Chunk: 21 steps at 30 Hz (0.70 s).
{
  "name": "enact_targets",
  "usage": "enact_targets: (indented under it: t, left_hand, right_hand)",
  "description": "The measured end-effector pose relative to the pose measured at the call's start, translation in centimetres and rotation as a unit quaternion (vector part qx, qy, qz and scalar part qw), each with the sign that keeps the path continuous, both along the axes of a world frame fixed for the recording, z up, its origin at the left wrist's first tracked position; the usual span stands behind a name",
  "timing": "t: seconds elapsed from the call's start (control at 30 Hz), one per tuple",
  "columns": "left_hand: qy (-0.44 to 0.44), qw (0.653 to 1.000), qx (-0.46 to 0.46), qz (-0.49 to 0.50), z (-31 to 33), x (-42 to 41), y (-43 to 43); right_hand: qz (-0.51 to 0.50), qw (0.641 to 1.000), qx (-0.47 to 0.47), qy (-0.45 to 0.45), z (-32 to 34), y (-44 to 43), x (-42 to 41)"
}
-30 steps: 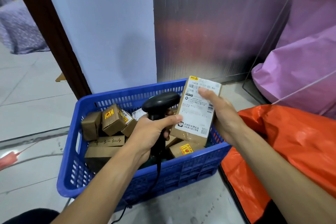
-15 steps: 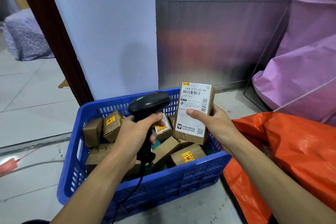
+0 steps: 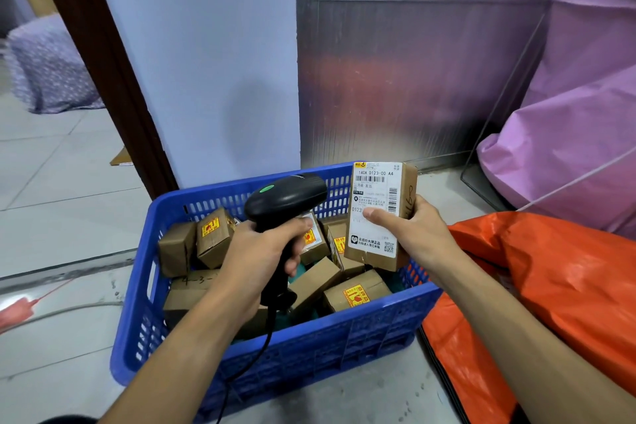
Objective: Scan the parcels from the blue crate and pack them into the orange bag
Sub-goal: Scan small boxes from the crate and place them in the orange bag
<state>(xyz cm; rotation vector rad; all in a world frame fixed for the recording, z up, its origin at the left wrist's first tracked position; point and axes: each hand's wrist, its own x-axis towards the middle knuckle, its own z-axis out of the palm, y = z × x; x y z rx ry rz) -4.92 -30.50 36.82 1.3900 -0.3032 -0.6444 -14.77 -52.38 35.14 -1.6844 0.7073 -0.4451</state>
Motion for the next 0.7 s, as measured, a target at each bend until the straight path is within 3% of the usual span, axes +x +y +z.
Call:
enact_targets:
  t: [0.7]
  left_hand:
    - [-0.015, 1.0, 0.003, 0.006, -0.27, -0.02, -0.13]
  right_hand:
    - [0.0, 1.0, -0.011, 0.006, 0.21, 0.39, -0.15]
